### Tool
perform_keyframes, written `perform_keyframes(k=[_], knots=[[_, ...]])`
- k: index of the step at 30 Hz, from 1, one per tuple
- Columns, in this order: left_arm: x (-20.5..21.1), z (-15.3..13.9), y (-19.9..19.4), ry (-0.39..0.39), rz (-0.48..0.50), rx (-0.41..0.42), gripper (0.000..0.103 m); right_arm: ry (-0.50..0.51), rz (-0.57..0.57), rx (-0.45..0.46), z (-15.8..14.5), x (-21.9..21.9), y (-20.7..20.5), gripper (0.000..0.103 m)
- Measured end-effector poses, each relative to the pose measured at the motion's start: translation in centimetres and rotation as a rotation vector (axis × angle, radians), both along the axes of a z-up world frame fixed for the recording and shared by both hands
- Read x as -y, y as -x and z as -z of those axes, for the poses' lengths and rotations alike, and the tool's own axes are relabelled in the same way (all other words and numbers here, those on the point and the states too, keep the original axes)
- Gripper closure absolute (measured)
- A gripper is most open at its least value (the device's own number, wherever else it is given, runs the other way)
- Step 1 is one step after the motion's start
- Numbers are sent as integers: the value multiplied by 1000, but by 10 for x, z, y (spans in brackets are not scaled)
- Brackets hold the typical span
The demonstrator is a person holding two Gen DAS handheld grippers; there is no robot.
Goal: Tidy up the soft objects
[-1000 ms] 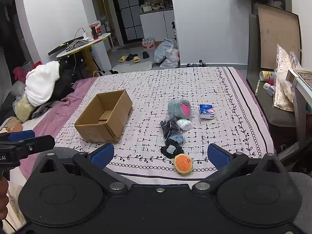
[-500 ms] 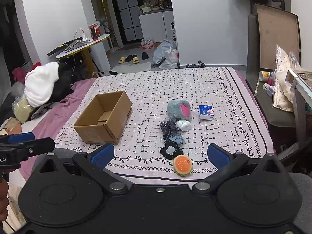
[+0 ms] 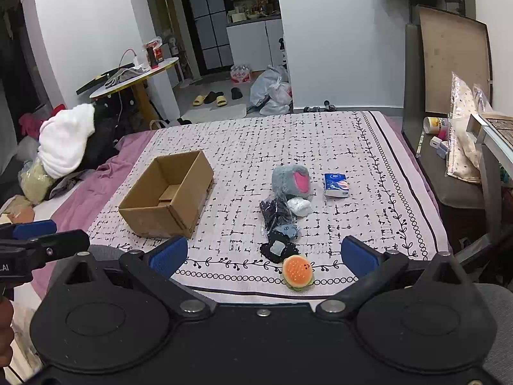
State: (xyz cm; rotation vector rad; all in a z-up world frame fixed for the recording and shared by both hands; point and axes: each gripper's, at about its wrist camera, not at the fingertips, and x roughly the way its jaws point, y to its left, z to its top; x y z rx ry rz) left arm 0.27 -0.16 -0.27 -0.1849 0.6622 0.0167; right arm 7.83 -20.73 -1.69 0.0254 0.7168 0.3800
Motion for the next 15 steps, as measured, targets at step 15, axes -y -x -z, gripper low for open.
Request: perform_keyframes(k=[15], knots=[[-6,-3,6,3,-20,8,1,0,-11,11,-4,-4,6,0]])
